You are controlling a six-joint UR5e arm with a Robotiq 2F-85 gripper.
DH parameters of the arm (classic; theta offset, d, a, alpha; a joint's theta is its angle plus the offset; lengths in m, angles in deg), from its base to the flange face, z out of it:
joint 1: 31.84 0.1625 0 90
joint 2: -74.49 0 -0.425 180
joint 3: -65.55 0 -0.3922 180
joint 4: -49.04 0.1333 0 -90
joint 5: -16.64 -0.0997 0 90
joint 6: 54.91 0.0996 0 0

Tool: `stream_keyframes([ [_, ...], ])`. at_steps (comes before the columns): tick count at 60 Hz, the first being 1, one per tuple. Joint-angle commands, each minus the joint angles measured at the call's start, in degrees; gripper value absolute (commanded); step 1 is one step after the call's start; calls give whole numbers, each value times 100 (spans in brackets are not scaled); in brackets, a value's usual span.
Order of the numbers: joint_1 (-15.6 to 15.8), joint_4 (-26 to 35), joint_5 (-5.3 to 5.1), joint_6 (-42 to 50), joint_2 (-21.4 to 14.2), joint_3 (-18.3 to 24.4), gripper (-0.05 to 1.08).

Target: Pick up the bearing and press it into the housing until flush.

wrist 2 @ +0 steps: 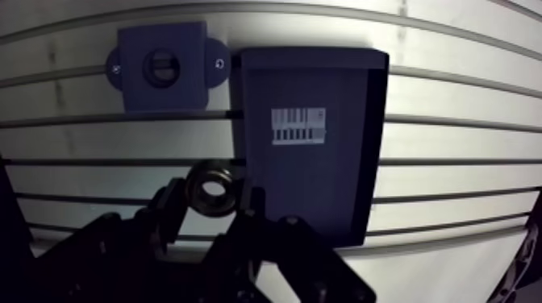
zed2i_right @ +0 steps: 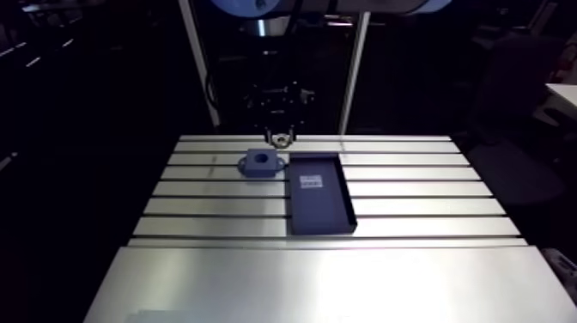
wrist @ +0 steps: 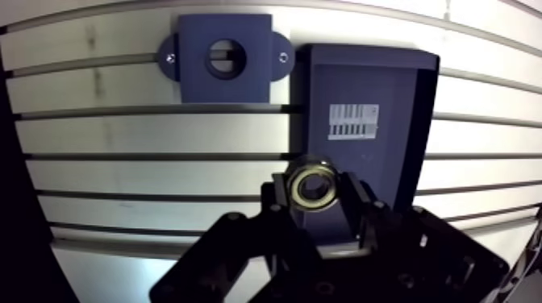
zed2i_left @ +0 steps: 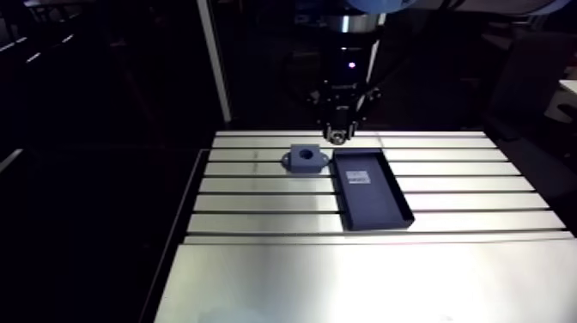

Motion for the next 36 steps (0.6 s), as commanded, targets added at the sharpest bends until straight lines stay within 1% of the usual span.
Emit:
stream_keyframes([
  [1,442,7,45,218,451,428,78],
  [8,507,-83,37,218,527,492,78],
  [13,577,-227,53,185,637,562,78],
  [20,580,-250,54,183,763,669,79],
  [21,580,-250,69,183,782,679,79],
  [28,580,-290,96,158,844,697,79],
  [36,580,-370,98,149,932,699,79],
])
